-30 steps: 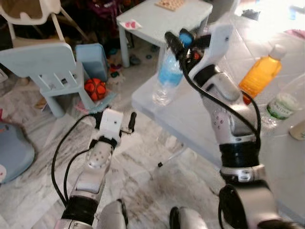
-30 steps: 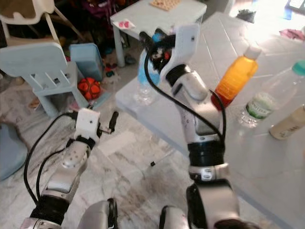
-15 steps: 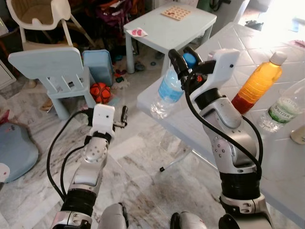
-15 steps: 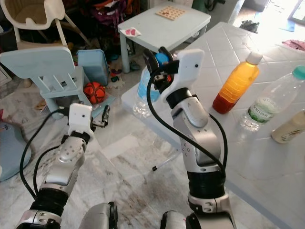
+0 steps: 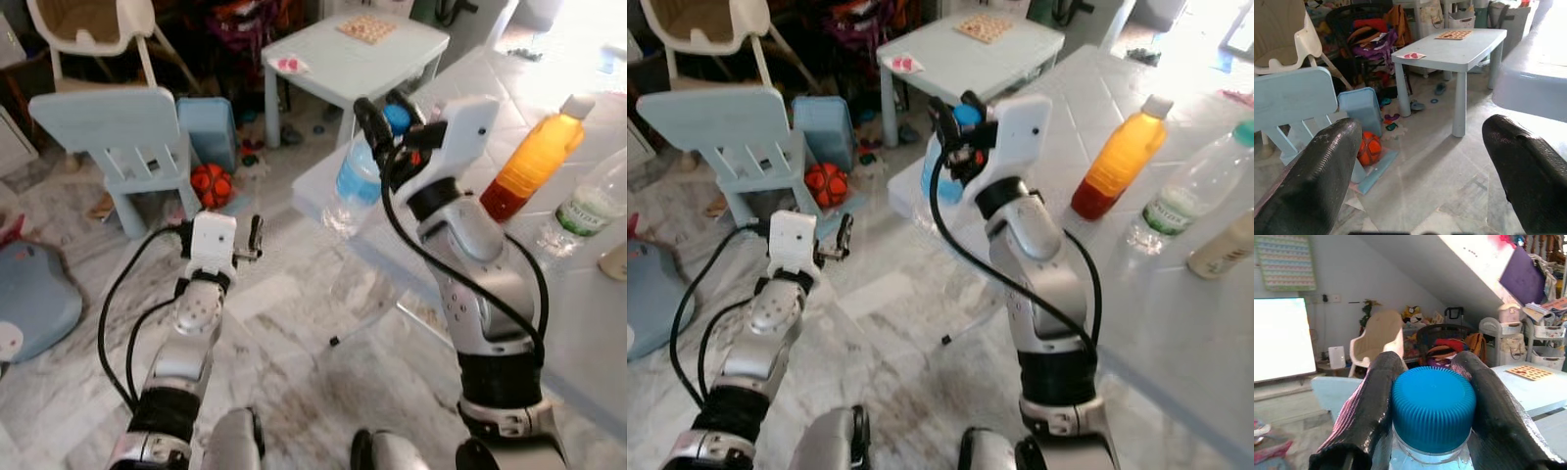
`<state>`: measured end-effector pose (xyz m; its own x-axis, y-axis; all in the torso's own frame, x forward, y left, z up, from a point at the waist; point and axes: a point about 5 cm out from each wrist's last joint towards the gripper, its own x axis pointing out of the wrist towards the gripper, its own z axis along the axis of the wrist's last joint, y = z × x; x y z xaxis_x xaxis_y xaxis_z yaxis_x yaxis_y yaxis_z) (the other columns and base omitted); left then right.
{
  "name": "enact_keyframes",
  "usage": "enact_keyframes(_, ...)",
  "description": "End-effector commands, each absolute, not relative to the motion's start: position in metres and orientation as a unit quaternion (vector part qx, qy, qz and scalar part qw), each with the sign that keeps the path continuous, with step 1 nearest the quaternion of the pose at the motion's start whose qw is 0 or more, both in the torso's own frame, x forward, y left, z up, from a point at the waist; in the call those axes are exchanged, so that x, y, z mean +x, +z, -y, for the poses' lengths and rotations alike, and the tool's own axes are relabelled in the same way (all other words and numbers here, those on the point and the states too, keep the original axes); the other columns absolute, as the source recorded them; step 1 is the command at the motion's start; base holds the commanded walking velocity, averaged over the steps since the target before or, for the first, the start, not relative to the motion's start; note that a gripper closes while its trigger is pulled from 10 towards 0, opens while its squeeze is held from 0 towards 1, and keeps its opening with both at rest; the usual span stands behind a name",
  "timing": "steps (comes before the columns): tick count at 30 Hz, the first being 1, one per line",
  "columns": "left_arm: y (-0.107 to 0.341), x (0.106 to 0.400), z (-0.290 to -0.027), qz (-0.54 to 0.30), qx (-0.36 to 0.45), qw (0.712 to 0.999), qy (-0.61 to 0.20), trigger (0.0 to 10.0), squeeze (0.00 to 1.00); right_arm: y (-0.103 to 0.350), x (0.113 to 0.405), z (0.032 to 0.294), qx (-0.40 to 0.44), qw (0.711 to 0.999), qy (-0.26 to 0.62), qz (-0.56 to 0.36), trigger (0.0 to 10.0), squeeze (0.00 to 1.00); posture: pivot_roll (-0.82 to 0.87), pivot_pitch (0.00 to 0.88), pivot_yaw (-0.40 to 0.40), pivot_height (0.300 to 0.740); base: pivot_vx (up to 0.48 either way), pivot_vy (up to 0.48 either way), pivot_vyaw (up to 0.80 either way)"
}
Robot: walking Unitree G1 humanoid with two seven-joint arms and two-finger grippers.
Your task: Restocking fridge
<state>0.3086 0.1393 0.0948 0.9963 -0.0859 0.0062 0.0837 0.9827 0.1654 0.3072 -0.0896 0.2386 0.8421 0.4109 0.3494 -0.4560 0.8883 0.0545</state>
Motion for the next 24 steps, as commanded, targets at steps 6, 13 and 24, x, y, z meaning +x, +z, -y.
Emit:
enact_keyframes(6, 0.093, 0.308, -0.138, 0.008, 0.086, 0.995, -0.044, 10.0, 0.0, 0.241, 0.306, 0.093, 0.061, 0.958, 0.216, 0.176, 10.0, 0.0, 0.05, 0.023, -0.013, 0.74, -0.277, 0.0, 0.0)
enact_keyframes(13, 0.091, 0.306, -0.14, 0.006, 0.089, 0.995, -0.042, 10.0, 0.0, 0.22, 0.309, 0.102, 0.058, 0.97, 0.188, 0.145, 10.0, 0.0, 0.06, 0.027, -0.008, 0.74, -0.185, 0.0, 0.0)
enact_keyframes(24, 0.067, 0.271, -0.167, -0.021, 0.122, 0.992, -0.013, 10.0, 0.0, 0.158, 0.299, 0.124, 0.008, 0.985, 0.155, 0.076, 10.0, 0.0, 0.07, 0.0, 0.021, 0.74, 0.0, 0.0, 0.0)
